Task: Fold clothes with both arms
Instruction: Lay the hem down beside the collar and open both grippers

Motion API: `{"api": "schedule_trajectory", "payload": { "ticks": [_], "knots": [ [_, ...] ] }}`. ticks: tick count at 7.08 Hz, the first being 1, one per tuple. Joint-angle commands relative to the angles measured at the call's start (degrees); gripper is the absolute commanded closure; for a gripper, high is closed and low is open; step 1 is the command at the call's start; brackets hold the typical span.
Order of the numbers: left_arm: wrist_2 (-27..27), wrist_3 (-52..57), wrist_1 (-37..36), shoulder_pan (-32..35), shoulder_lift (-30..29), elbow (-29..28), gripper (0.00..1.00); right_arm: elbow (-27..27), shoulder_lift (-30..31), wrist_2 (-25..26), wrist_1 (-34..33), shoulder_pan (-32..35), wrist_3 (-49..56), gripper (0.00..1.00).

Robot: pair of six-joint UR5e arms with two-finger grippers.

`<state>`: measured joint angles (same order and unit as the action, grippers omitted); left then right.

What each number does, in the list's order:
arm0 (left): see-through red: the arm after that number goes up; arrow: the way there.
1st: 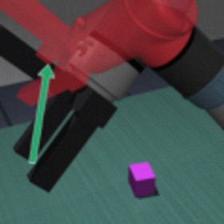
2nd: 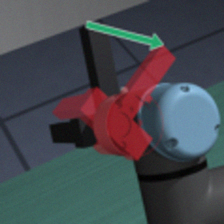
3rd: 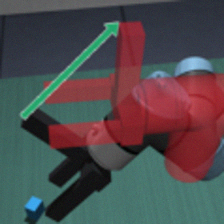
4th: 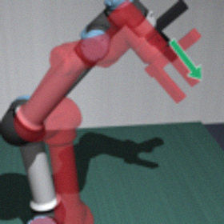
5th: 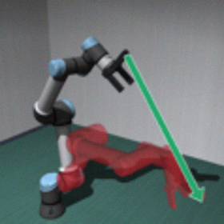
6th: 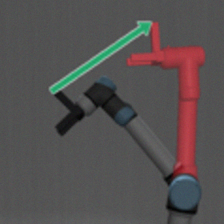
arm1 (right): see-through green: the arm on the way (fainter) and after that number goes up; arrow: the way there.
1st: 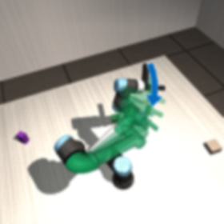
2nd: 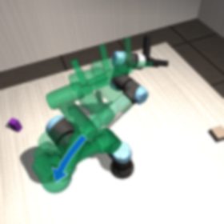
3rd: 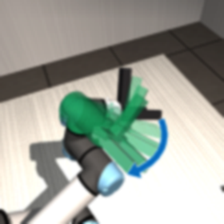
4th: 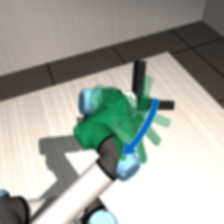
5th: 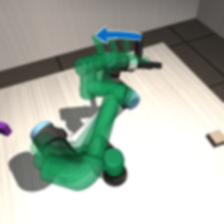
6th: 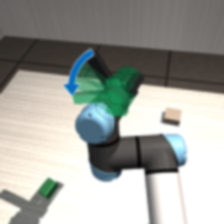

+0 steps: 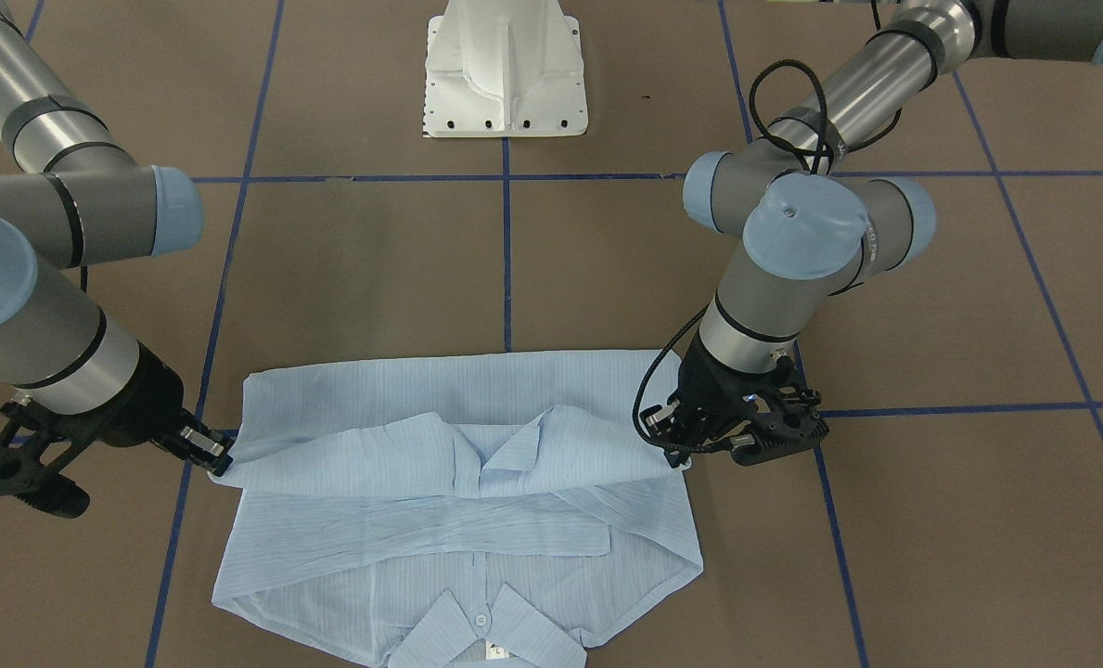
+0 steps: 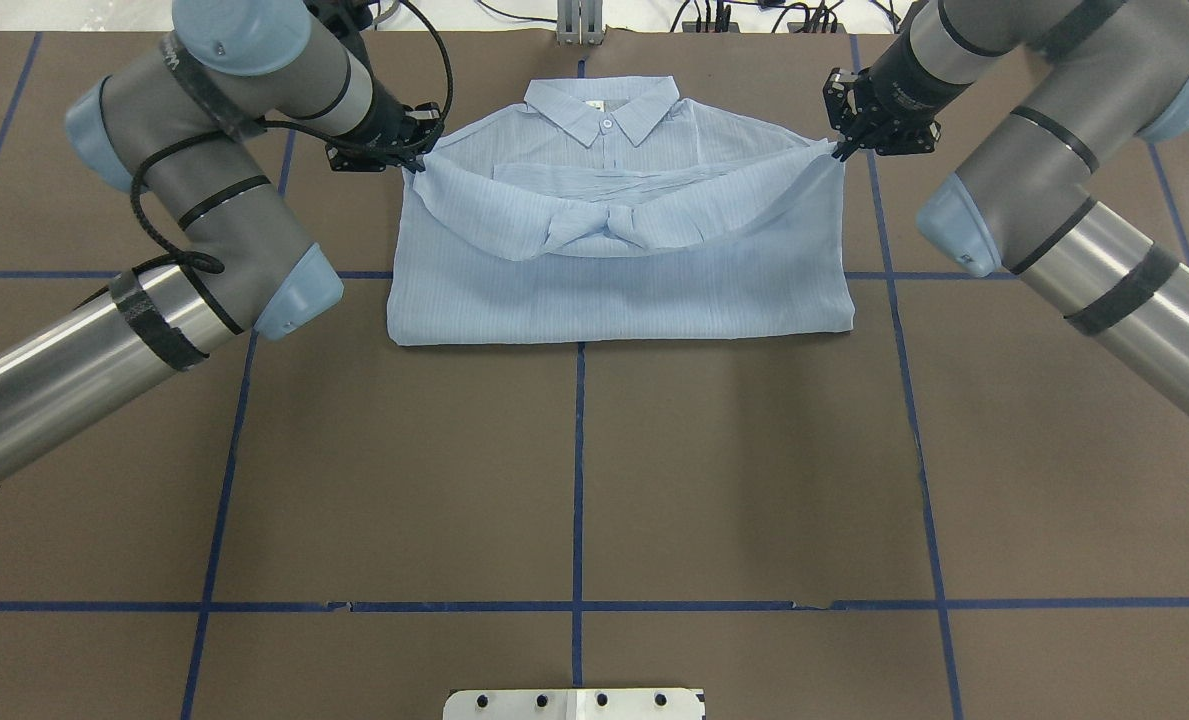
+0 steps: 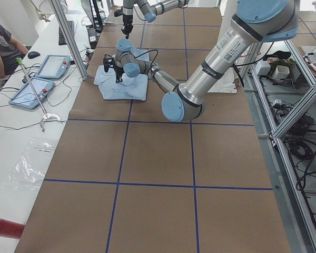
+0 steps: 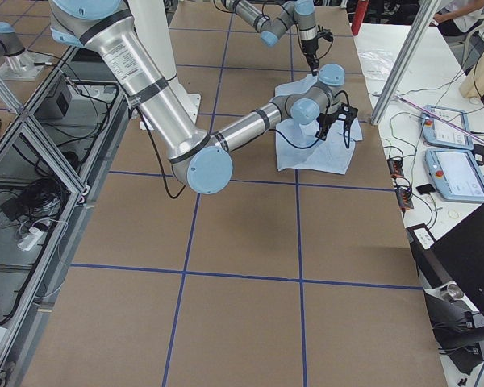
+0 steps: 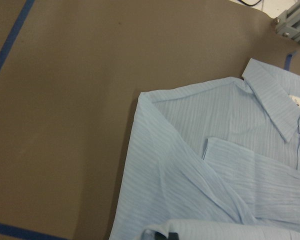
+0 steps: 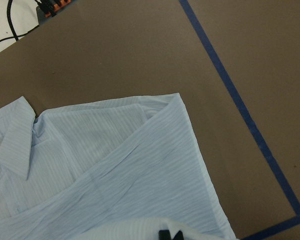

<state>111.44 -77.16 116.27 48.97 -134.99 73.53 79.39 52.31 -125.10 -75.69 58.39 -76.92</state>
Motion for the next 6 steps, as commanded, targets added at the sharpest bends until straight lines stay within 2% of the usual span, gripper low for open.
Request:
{"api": "schedule_trajectory", "payload": {
  "ticks": [1,4,6],
  "knots": [
    [-0.1,0.1,4.1,0.6,-0.8,-5.1,1.00,-5.2,-3.0,0.2,0.0,0.6,1.5,1.00],
    [-0.2,1.2,9.0,1.3,-1.4,-11.4,1.00,-8.1,-3.3,0.3,0.0,1.8,4.1,1.00],
    [-0.2,1.2,9.2,1.3,-1.5,-11.8,1.00,-8.6,-3.7,0.3,0.0,2.0,4.7,1.00]
  ]
}}
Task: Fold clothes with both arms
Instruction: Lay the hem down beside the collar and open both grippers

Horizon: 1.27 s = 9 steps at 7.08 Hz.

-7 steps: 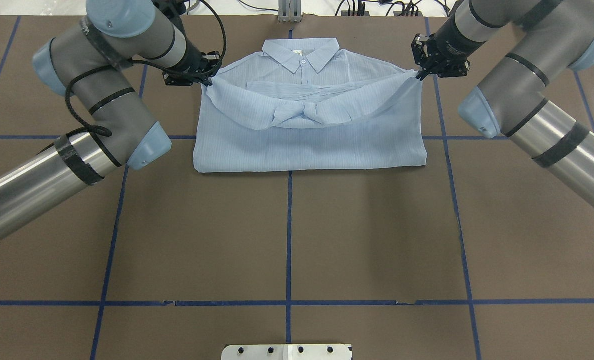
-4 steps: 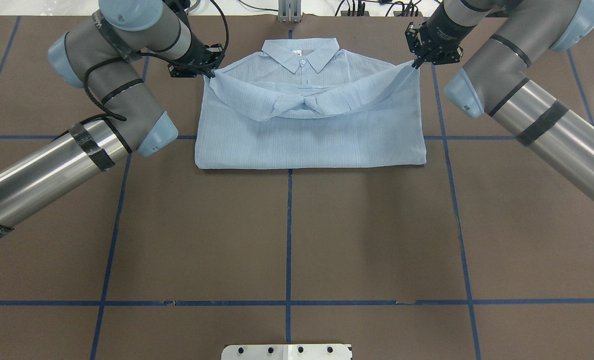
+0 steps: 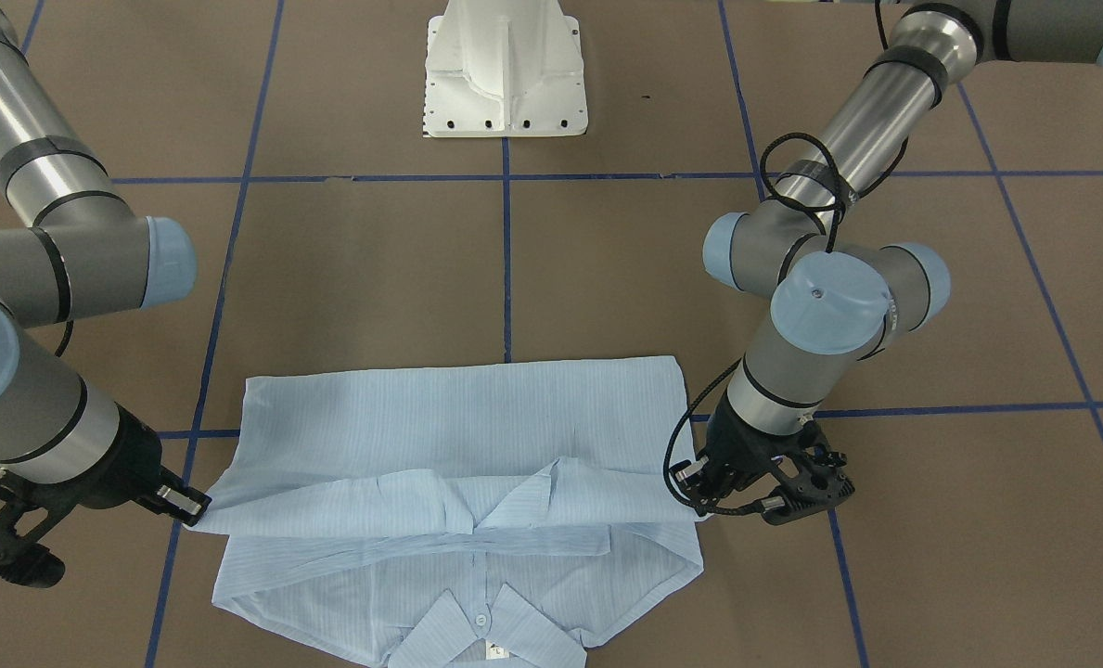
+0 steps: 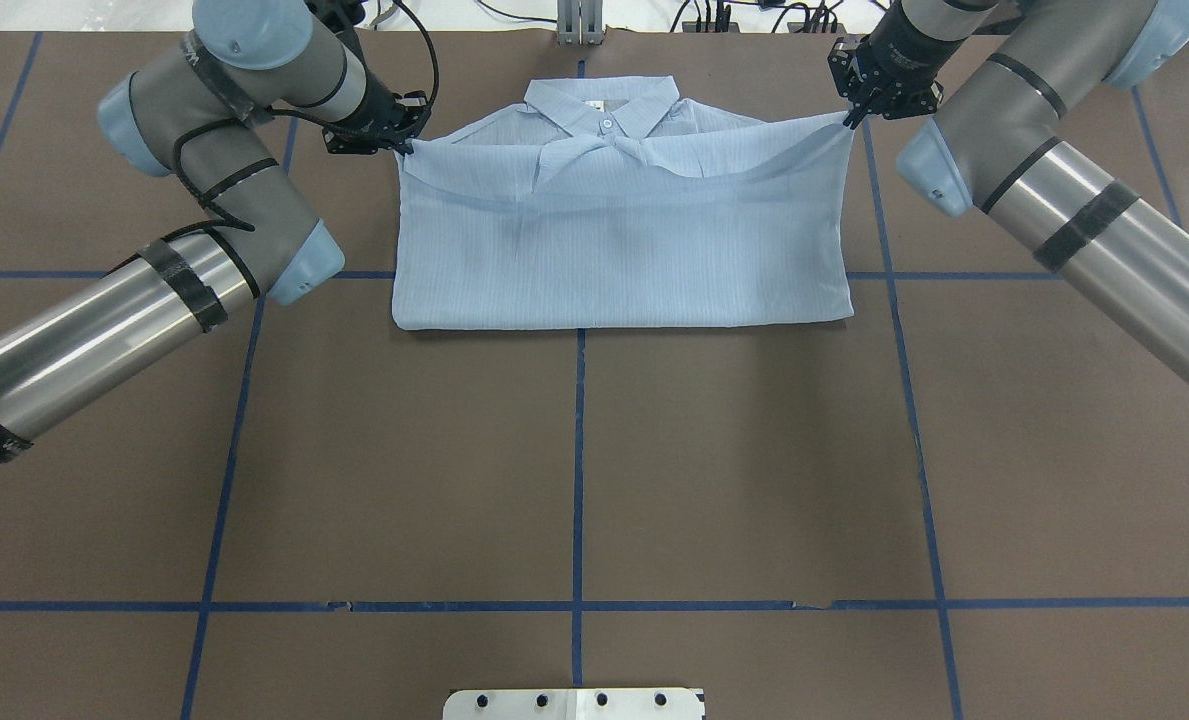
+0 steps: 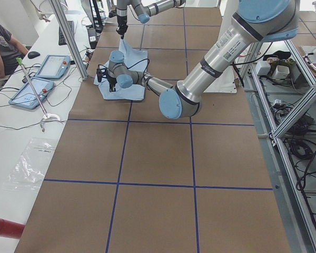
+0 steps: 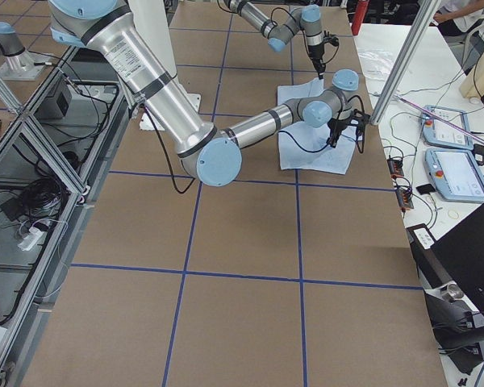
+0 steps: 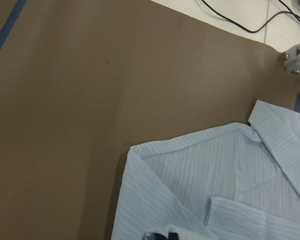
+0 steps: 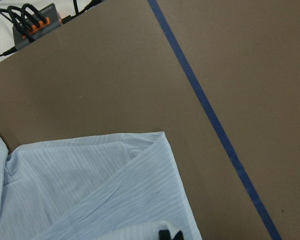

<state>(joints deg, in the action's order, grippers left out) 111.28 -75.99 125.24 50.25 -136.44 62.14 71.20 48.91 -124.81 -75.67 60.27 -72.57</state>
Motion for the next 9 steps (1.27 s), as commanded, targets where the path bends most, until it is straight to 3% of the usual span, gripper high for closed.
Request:
{"api": "schedule_trajectory", "payload": {
  "ticks": [1,4,5,6,7,9],
  "knots": [
    [0.0,0.1,0.3,0.0,-0.1,-0.4,1.00,-0.9,-1.2,0.0,0.0,0.1,0.4,1.00],
    [0.0,0.2,0.3,0.0,-0.4,-0.2,1.00,-2.2,-2.6,0.4,0.1,0.0,0.4,1.00],
    [0.0,0.5,0.4,0.0,-0.6,0.0,1.00,-2.3,-2.6,1.4,0.2,-0.5,0.7,0.01],
    [0.0,0.6,0.4,0.0,-0.7,0.0,0.24,-2.4,-0.9,3.8,4.3,-1.1,0.6,0.00],
    [-0.1,0.8,0.2,0.0,-0.8,0.1,0.00,-2.7,0.8,3.8,7.4,-1.0,1.2,0.00],
    [0.0,0.9,-0.2,0.1,-0.4,0.8,0.00,0.1,2.7,3.3,7.6,-1.0,2.8,0.00]
  ]
}}
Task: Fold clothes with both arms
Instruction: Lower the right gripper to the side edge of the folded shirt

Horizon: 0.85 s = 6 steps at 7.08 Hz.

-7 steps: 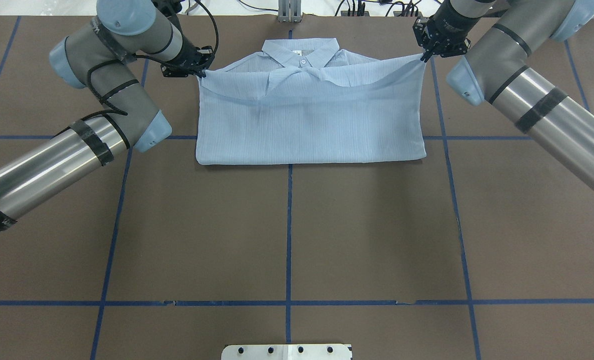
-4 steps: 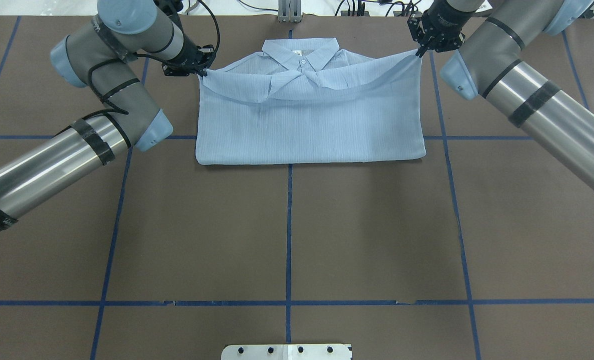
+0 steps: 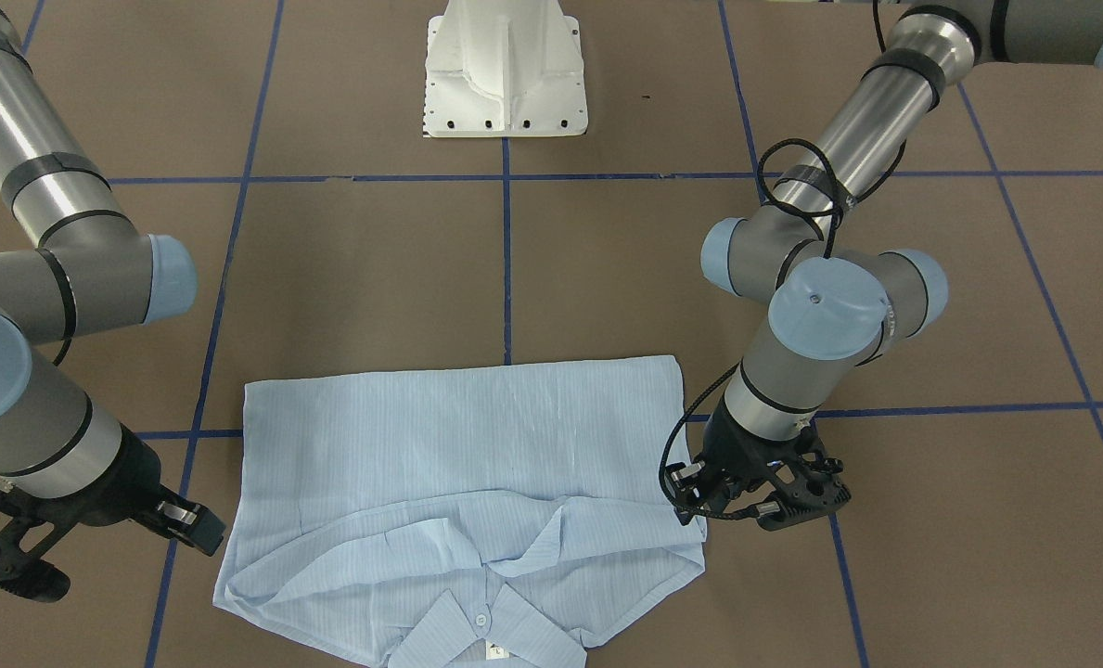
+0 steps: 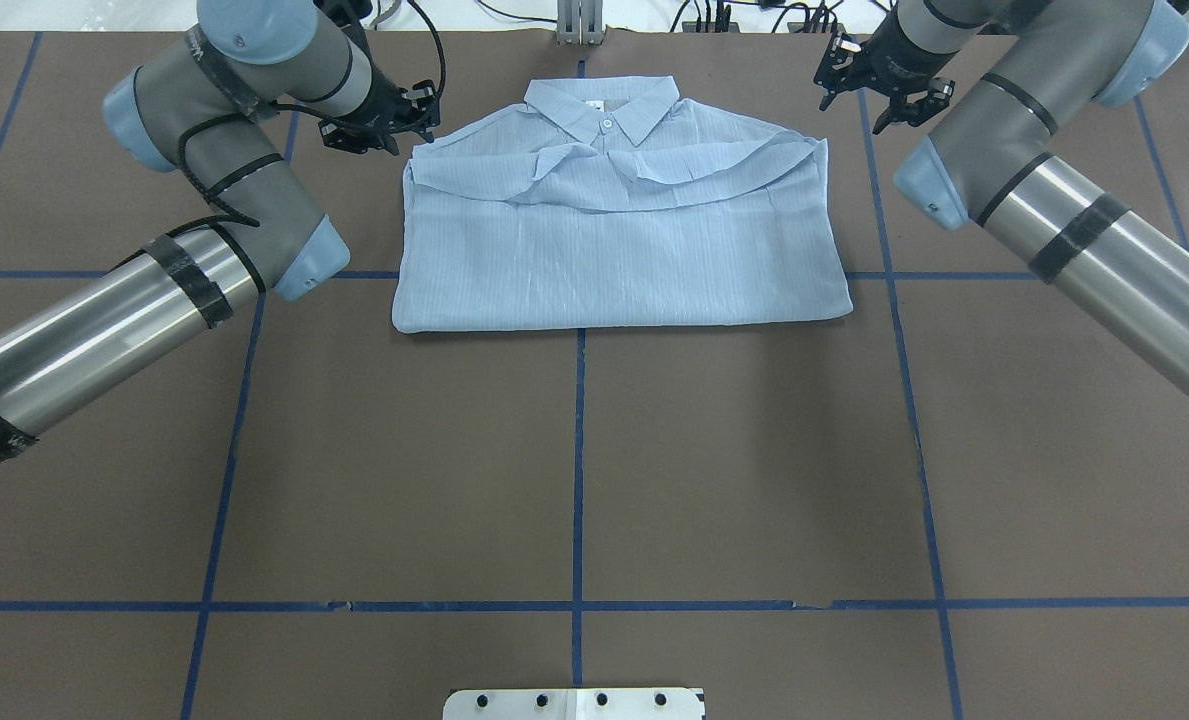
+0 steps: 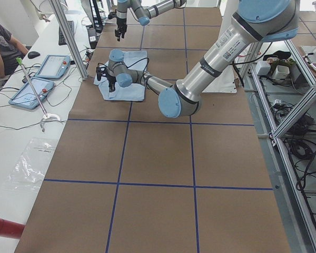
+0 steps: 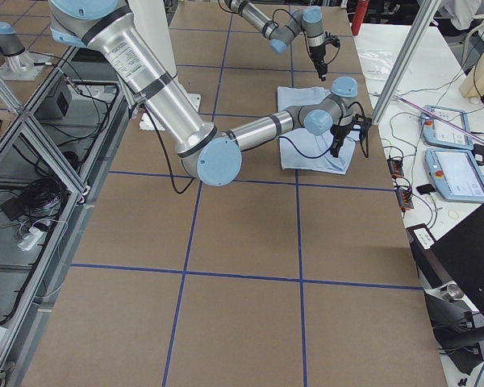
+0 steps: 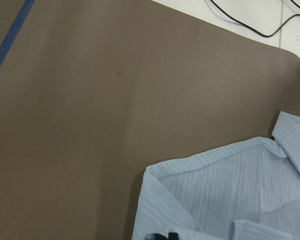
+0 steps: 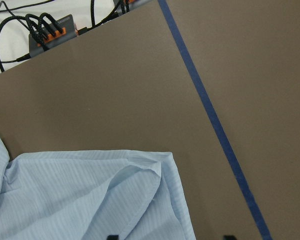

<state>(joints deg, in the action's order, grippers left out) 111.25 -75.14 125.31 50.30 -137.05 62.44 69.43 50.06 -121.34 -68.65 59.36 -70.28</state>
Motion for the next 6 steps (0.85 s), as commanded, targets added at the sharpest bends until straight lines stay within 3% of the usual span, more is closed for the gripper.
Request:
{"api": "schedule_trajectory", "payload": {
  "ticks": [1,3,6],
  "knots": [
    [0.1,0.1,-0.6,0.2,0.5,1.8,0.00,7.4,5.9,-0.1,0.6,-2.0,0.2,0.00],
    [0.1,0.0,-0.9,0.2,0.6,2.4,0.00,17.4,14.9,0.7,0.5,-6.9,0.0,0.00],
    [0.1,-0.2,-0.9,0.2,1.4,3.7,0.00,16.8,16.4,4.3,0.5,-13.0,0.3,0.03]
  ]
}}
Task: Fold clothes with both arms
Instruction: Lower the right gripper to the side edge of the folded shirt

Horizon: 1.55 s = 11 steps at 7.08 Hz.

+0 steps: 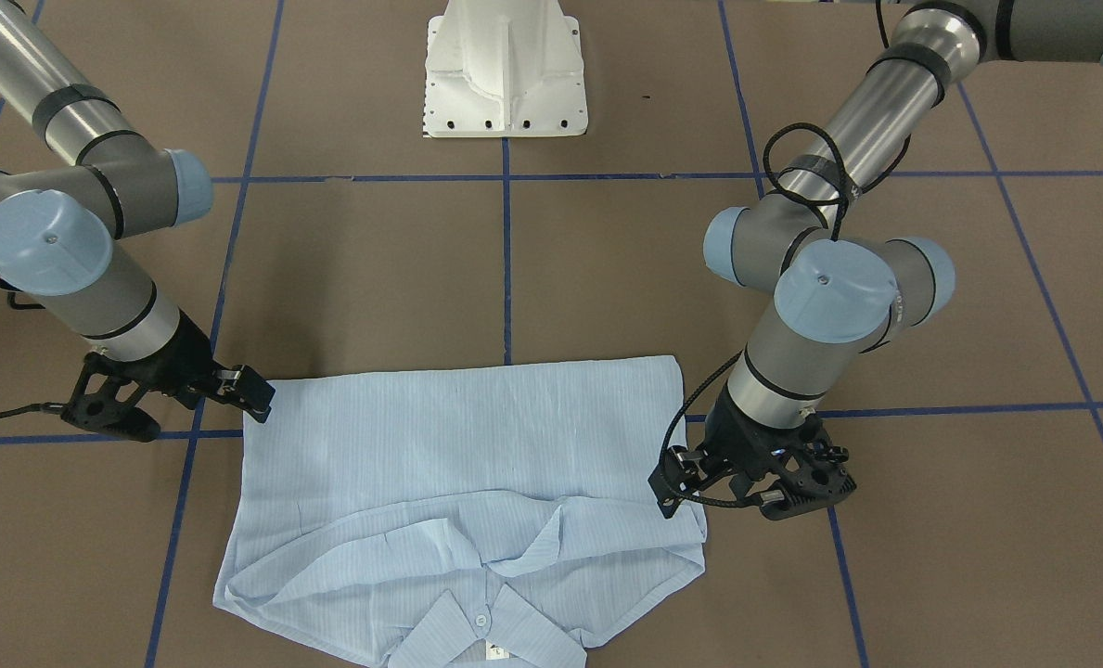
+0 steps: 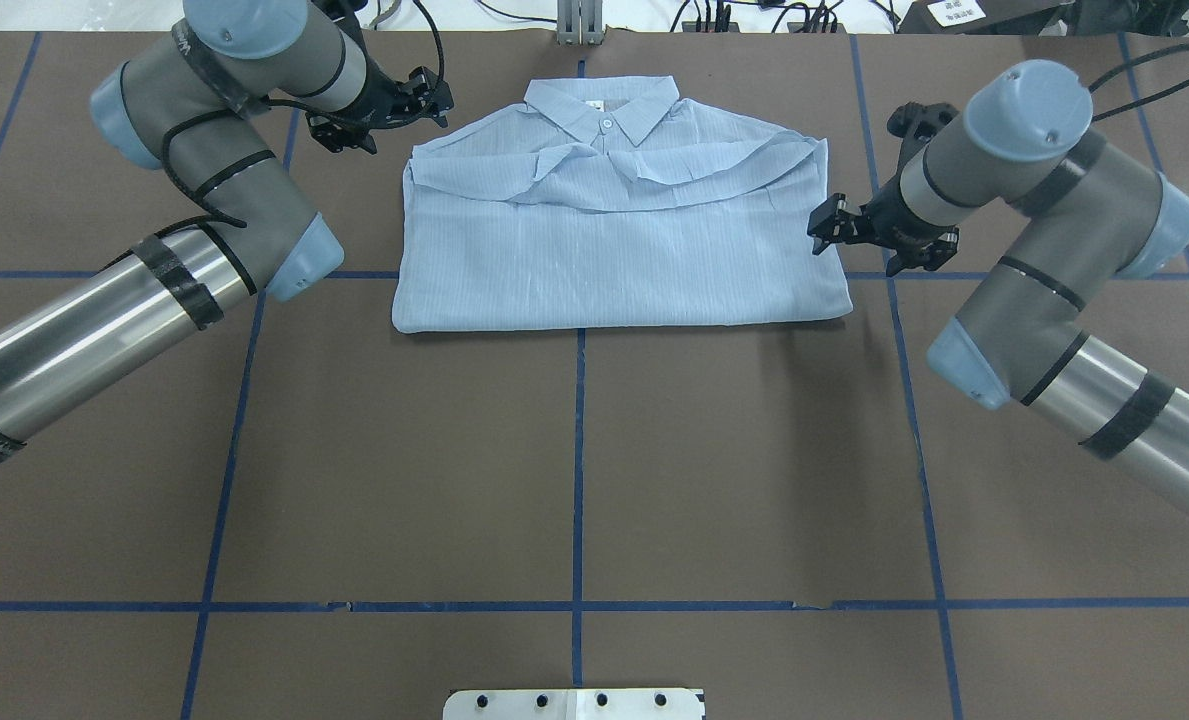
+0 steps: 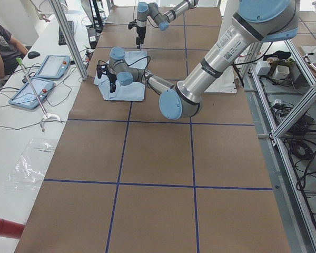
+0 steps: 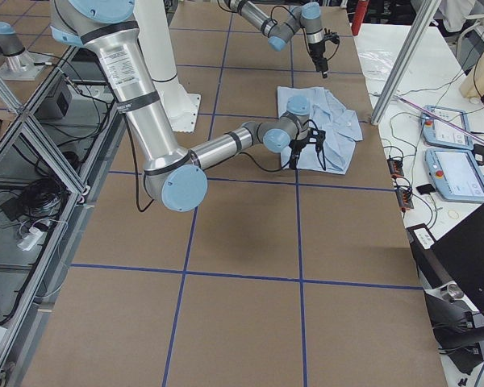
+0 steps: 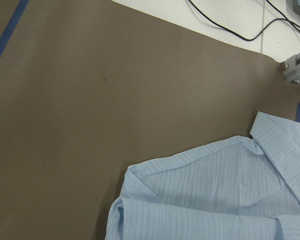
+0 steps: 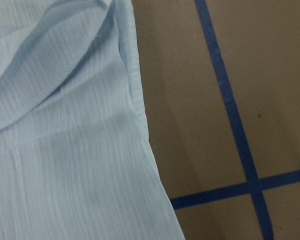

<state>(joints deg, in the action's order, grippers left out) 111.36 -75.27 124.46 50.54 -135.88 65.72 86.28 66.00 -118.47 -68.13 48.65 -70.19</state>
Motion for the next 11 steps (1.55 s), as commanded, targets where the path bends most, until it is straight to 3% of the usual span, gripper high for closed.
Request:
{"api": "schedule_trajectory", "payload": {
  "ticks": [1,2,5,8,9,10,11],
  "knots": [
    [0.0,-0.1,0.1,0.0,0.3,0.4,0.00,-0.1,0.4,1.3,-0.3,-2.3,0.7,0.14],
    [-0.1,-0.2,0.1,0.0,0.3,0.4,0.00,-0.2,0.4,1.1,-0.5,-2.3,0.8,0.27],
    [-0.1,-0.2,0.1,0.0,0.4,0.4,0.00,-0.2,0.6,1.2,-0.8,-2.7,0.8,0.32],
    [-0.2,-0.2,0.5,-0.1,1.0,0.5,0.00,-0.9,0.6,1.3,-0.8,-3.3,0.8,0.46],
    [-0.2,-0.2,0.6,-0.1,1.1,0.5,0.00,-0.9,0.6,1.0,-0.8,-3.3,0.8,0.67],
    [-0.2,-0.2,0.5,-0.1,1.0,0.6,0.00,-0.8,0.6,1.0,-0.8,-3.1,0.8,0.97],
    [-0.2,-0.2,0.5,-0.1,1.1,0.6,0.01,-0.6,0.7,1.0,-0.8,-3.1,0.8,1.00]
  ]
}}
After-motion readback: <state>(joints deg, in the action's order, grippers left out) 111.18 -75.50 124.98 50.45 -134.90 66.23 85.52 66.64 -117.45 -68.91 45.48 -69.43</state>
